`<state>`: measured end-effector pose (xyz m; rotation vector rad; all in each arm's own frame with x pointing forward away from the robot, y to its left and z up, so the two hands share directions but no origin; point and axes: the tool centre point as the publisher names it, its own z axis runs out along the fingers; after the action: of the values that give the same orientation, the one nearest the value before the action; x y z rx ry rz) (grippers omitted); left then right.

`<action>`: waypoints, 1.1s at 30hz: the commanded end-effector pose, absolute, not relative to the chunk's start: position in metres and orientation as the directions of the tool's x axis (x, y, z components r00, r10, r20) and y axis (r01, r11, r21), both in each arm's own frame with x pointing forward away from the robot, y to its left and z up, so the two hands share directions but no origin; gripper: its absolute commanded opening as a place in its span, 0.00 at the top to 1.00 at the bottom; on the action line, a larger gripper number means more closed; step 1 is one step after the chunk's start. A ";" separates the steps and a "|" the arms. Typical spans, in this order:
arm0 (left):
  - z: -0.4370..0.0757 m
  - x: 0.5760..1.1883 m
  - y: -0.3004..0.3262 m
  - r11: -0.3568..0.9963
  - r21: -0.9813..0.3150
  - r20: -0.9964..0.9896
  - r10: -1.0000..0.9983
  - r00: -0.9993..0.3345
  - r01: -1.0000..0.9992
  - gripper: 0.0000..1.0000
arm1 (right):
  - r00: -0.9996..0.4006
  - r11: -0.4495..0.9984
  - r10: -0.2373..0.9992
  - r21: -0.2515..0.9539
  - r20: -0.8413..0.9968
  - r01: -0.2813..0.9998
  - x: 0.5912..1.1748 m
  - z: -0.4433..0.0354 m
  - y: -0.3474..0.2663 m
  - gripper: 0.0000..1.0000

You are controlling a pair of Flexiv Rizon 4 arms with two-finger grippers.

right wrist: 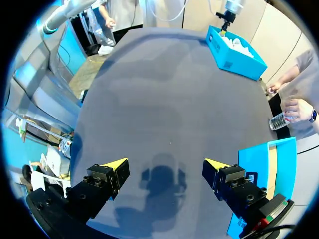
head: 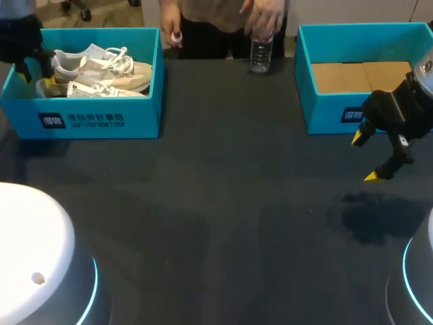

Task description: Take the shoe out of the shoebox, open the shoe tongue, remove and reinsert the insole, then place the shoe into the shoebox

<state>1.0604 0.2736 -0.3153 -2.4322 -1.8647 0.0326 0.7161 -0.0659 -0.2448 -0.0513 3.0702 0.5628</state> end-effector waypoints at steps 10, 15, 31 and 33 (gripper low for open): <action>-0.340 1.063 0.273 -0.252 -0.044 0.029 0.967 0.253 0.967 0.50 | -0.999 0.935 -0.028 0.352 -0.026 -0.035 0.716 -0.246 -0.065 0.00; -0.349 1.064 0.272 -0.256 -0.033 0.028 0.966 0.256 0.966 0.49 | -0.999 0.935 -0.028 0.352 -0.026 -0.035 0.716 -0.246 -0.065 0.00; -0.350 1.062 0.276 -0.264 -0.060 0.029 0.963 0.266 0.963 0.30 | -0.999 0.935 -0.028 0.352 -0.026 -0.035 0.716 -0.246 -0.065 0.00; -0.350 1.062 0.276 -0.269 -0.062 0.031 0.962 0.271 0.961 0.28 | -0.999 0.935 -0.028 0.352 -0.026 -0.035 0.716 -0.246 -0.065 0.00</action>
<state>1.0626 0.2755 -0.3509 -2.4485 -1.8616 0.0202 0.7160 -0.0659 -0.2448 -0.0514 3.0702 0.5627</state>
